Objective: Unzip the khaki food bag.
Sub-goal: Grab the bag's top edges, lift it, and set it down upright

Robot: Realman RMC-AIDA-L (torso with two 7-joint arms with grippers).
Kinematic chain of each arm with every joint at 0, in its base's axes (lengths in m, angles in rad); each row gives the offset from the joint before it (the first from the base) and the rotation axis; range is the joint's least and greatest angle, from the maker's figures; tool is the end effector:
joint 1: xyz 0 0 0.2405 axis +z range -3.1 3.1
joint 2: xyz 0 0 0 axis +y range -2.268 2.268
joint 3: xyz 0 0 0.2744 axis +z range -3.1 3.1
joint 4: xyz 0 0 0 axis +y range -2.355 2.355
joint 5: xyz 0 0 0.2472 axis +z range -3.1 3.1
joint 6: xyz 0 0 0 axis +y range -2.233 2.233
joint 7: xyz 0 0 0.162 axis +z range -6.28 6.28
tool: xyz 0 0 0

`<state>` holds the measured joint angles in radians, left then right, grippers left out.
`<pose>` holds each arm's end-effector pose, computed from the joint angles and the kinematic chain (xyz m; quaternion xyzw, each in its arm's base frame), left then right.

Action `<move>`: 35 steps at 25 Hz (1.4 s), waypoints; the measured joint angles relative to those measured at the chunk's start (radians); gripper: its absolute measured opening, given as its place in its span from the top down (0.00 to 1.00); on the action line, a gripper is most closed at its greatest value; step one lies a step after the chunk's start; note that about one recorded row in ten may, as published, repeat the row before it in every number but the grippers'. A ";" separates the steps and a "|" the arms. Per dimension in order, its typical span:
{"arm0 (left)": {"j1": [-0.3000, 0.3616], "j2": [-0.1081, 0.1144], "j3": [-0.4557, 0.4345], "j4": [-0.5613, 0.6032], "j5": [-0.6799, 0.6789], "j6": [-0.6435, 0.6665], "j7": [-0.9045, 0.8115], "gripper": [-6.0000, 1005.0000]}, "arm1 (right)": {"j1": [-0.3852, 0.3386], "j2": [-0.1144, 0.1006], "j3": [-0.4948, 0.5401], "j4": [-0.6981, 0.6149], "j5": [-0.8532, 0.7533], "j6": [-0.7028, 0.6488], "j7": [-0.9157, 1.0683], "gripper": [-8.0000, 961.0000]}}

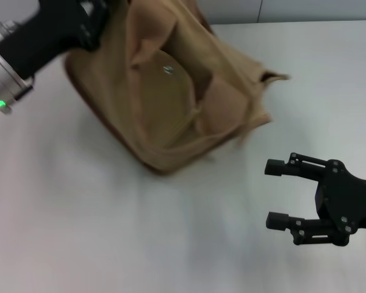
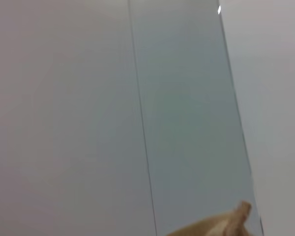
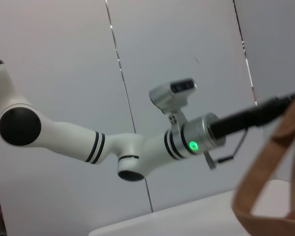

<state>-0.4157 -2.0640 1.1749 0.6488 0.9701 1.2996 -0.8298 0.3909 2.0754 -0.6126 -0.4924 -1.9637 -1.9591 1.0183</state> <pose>-0.2427 0.4094 0.0051 -0.8320 -0.0468 -0.4154 0.3648 0.3033 0.2707 -0.0275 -0.9154 0.1139 0.3837 0.0427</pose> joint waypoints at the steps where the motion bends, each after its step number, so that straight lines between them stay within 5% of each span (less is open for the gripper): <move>1: 0.007 0.002 -0.006 0.031 0.002 0.008 -0.015 0.92 | 0.001 0.000 0.002 0.000 0.000 0.000 0.000 0.12; 7: 0.011 0.034 0.007 0.083 0.028 0.162 -0.076 0.92 | -0.002 0.000 0.072 0.001 0.002 0.008 0.002 0.12; 14: -0.031 -0.015 0.124 -0.088 0.098 0.190 0.083 0.92 | -0.007 0.003 0.230 0.068 0.002 0.076 -0.071 0.12; 17: -0.072 -0.015 0.245 -0.261 -0.022 0.187 0.217 0.92 | -0.016 0.006 0.352 0.163 0.002 0.185 -0.250 0.12; 20: -0.081 -0.015 0.295 -0.310 -0.073 0.187 0.266 0.92 | -0.030 0.009 0.450 0.298 0.002 0.267 -0.506 0.12; 22: -0.068 -0.017 0.430 -0.333 -0.195 0.186 0.318 0.92 | -0.052 0.011 0.527 0.422 0.002 0.293 -0.767 0.12; 29: -0.058 -0.017 0.476 -0.326 -0.235 0.195 0.319 0.92 | -0.041 0.014 0.605 0.590 0.002 0.360 -1.086 0.12; 35: -0.067 -0.018 0.599 -0.316 -0.330 0.195 0.319 0.92 | 0.005 0.016 0.611 0.694 -0.003 0.465 -1.256 0.12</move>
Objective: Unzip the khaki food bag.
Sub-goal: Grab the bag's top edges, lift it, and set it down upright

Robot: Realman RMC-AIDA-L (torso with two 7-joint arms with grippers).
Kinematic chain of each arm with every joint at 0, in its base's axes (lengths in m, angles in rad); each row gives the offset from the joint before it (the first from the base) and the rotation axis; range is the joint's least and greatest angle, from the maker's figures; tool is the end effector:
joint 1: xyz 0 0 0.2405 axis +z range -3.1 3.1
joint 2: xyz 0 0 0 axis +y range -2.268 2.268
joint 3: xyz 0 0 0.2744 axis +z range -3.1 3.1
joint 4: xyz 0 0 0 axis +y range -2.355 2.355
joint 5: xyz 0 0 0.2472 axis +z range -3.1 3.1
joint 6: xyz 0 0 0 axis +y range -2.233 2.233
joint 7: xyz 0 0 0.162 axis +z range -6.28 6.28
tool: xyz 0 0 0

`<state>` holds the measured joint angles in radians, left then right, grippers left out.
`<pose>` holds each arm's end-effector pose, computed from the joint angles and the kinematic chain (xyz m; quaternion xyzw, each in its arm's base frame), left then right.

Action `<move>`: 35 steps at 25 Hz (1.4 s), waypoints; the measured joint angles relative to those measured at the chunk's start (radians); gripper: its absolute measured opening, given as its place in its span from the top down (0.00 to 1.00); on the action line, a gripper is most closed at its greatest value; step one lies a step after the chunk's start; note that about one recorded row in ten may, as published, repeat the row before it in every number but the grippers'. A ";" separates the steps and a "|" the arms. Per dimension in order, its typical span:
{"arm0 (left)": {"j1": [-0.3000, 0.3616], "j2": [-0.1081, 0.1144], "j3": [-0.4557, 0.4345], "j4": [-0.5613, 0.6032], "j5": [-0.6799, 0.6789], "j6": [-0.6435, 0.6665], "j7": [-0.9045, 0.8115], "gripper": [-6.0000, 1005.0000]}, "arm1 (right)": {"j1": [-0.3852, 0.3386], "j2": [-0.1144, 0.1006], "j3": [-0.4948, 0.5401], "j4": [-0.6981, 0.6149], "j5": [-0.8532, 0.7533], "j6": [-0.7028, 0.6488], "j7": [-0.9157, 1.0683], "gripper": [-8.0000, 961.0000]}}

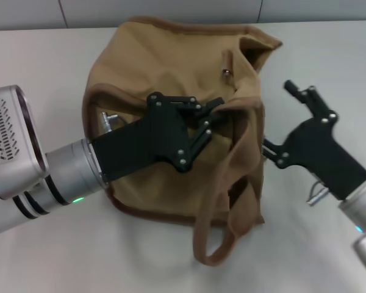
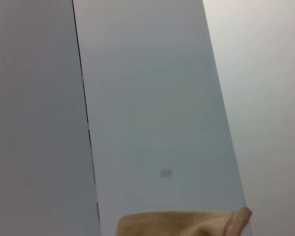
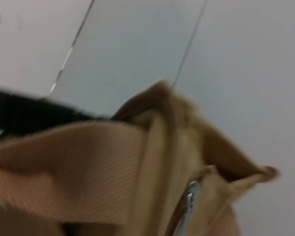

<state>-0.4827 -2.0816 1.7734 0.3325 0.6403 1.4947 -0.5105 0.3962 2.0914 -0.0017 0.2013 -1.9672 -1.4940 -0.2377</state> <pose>-0.2247 0.3249 -0.1117 -0.8811 0.0199 -0.4303 0.1950 0.3038 0.2884 -0.1146 -0.8178 -0.0417 0.3035 0.4872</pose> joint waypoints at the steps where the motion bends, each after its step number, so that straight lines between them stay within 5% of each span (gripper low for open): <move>1: 0.000 0.000 0.013 0.004 -0.009 -0.003 0.000 0.92 | 0.009 0.000 -0.001 0.011 0.000 0.018 -0.021 0.12; 35: -0.002 0.000 0.051 0.016 -0.035 -0.074 -0.005 0.92 | -0.005 0.001 0.029 0.086 0.004 -0.021 -0.065 0.13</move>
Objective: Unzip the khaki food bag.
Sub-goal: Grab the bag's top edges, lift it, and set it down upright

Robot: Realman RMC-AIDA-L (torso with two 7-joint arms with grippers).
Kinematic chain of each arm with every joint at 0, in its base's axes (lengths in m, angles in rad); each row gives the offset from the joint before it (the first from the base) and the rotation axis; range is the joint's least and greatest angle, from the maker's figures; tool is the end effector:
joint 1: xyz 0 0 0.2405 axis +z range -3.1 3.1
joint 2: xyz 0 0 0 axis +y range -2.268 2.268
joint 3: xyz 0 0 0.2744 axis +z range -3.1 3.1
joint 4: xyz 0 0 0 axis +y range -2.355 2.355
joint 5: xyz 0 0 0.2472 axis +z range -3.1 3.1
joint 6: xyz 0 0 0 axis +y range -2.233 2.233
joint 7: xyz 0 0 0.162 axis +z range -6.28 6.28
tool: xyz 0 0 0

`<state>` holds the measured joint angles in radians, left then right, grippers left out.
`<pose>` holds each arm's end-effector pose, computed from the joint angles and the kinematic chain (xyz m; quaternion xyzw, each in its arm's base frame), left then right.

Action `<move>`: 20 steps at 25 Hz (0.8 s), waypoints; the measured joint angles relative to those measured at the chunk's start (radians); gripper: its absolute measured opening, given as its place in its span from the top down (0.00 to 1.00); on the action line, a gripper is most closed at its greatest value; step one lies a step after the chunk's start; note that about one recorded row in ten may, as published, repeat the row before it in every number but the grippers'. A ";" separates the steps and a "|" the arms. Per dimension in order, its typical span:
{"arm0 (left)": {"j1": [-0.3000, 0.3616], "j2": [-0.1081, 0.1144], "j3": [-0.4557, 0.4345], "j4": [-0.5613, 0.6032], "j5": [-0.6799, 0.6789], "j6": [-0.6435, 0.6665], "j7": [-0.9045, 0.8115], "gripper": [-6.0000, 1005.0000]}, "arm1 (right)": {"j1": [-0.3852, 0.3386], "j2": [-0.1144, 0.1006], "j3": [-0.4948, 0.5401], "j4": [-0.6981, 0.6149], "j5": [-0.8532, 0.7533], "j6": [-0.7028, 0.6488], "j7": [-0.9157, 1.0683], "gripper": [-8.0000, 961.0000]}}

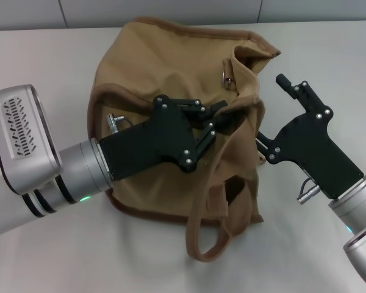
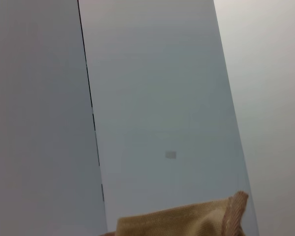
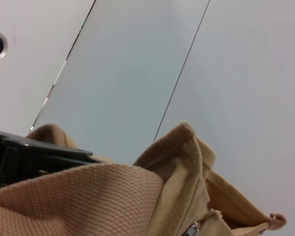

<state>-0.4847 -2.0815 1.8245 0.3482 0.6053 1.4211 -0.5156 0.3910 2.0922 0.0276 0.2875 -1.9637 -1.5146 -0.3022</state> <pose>-0.2254 0.3296 -0.1207 -0.8906 0.0093 -0.4088 0.1990 0.2857 0.2833 -0.1207 -0.7997 -0.0395 0.3275 0.5016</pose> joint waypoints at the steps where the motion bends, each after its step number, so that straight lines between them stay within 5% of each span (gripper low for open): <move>1: 0.000 0.000 0.001 0.000 0.000 -0.001 0.000 0.92 | 0.001 0.000 0.000 -0.001 0.000 0.002 0.000 0.13; 8: 0.000 0.000 0.002 0.000 0.000 0.000 -0.002 0.92 | 0.005 0.000 -0.003 -0.002 -0.005 0.008 -0.001 0.28; 14: 0.000 0.000 0.010 0.001 0.000 0.004 -0.003 0.92 | 0.019 0.000 -0.012 -0.002 -0.007 0.033 -0.006 0.53; 17: 0.002 0.000 0.010 0.004 0.000 0.005 -0.003 0.92 | 0.028 0.000 -0.012 -0.002 -0.008 0.048 -0.008 0.78; 20: 0.008 0.000 0.011 0.014 -0.003 0.006 -0.004 0.92 | 0.029 0.000 -0.012 -0.003 -0.009 0.048 -0.009 0.84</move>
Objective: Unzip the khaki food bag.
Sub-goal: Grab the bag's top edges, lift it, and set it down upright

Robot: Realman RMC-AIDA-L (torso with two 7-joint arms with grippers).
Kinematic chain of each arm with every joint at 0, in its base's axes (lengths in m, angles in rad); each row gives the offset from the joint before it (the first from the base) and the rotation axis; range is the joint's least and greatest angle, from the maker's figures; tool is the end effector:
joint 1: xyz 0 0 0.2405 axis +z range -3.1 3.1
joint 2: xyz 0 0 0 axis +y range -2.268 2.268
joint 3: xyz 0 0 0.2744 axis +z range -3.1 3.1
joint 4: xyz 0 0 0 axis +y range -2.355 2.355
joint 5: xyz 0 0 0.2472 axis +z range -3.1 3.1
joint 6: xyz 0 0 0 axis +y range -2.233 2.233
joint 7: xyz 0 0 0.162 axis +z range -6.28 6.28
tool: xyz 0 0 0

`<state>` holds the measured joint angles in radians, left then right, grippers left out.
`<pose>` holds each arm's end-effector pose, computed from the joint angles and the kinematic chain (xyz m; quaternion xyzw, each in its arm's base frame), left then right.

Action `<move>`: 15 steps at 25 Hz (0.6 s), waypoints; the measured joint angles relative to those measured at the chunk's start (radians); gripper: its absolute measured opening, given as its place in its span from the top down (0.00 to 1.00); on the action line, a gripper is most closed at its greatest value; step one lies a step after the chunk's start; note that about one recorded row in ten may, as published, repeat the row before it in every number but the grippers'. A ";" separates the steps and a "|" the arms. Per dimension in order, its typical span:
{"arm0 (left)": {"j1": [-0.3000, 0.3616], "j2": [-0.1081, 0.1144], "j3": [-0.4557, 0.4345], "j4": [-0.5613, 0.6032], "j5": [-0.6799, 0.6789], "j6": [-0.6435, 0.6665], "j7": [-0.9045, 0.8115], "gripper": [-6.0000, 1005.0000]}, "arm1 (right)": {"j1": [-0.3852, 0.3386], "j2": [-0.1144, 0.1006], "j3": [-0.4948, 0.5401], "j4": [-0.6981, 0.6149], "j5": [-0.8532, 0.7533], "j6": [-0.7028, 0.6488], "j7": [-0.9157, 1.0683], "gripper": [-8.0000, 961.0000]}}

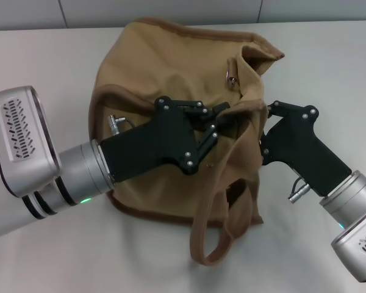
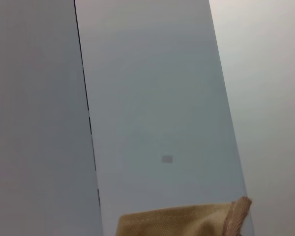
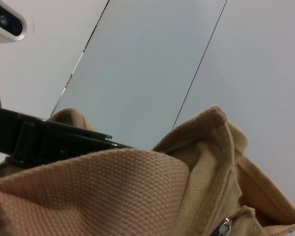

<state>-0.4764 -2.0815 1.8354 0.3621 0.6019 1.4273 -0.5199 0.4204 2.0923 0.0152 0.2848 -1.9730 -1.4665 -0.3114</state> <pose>-0.2233 0.3268 -0.1208 -0.8892 0.0108 -0.4141 0.1942 0.2822 0.2908 -0.1285 -0.8146 -0.0512 0.3134 0.4853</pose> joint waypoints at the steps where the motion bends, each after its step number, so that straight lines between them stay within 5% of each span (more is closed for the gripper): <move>1: 0.001 0.000 0.001 0.001 -0.005 0.001 0.000 0.92 | 0.000 0.000 0.000 0.000 -0.001 0.000 0.000 0.86; 7: 0.007 0.000 0.012 0.001 -0.038 0.014 0.006 0.92 | 0.002 0.000 -0.001 -0.004 -0.002 0.010 -0.001 0.99; 15: 0.022 0.000 0.027 0.011 -0.150 0.026 -0.002 0.92 | 0.000 0.000 -0.003 -0.008 -0.003 0.026 -0.001 0.98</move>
<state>-0.4541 -2.0815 1.8624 0.3730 0.4516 1.4529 -0.5216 0.4200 2.0923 0.0123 0.2772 -1.9758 -1.4409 -0.3127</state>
